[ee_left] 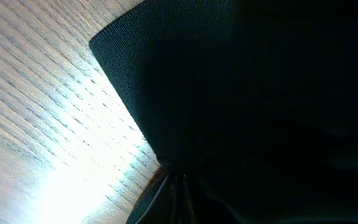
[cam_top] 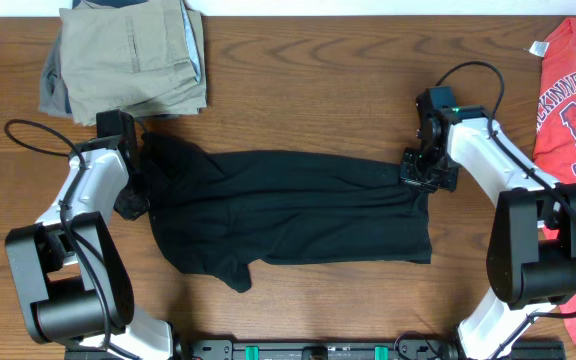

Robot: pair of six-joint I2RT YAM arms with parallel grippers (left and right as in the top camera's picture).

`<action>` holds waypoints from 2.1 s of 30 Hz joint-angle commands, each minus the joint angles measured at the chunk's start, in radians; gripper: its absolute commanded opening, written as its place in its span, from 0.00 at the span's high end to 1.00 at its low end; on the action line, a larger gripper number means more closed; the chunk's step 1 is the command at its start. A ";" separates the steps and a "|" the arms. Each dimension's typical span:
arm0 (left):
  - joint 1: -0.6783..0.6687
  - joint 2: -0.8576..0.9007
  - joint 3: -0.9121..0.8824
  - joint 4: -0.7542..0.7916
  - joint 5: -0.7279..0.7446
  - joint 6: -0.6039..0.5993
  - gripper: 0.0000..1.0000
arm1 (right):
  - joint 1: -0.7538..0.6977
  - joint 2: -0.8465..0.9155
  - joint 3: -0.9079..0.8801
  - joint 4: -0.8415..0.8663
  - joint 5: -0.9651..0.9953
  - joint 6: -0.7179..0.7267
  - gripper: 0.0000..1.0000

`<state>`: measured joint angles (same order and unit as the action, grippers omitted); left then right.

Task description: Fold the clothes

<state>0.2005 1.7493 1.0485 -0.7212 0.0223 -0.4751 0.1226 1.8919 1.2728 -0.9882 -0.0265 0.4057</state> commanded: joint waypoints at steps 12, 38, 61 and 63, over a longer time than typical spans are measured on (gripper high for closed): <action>0.004 -0.012 -0.005 -0.001 -0.016 -0.012 0.94 | -0.024 -0.123 0.230 -0.281 0.026 -0.044 0.99; 0.004 -0.012 -0.005 -0.002 -0.015 -0.009 0.94 | 0.056 -0.389 0.204 -0.340 0.081 -0.001 0.99; 0.004 -0.026 0.010 -0.004 0.256 0.237 0.83 | 0.065 -0.375 0.204 -0.248 0.214 0.035 0.99; 0.004 -0.044 0.010 -0.013 0.275 0.247 0.83 | 0.065 -0.375 0.204 -0.235 0.214 0.035 0.99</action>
<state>0.2012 1.7451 1.0485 -0.7246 0.2150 -0.3042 0.1822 1.5116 1.4780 -1.2320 0.1516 0.4217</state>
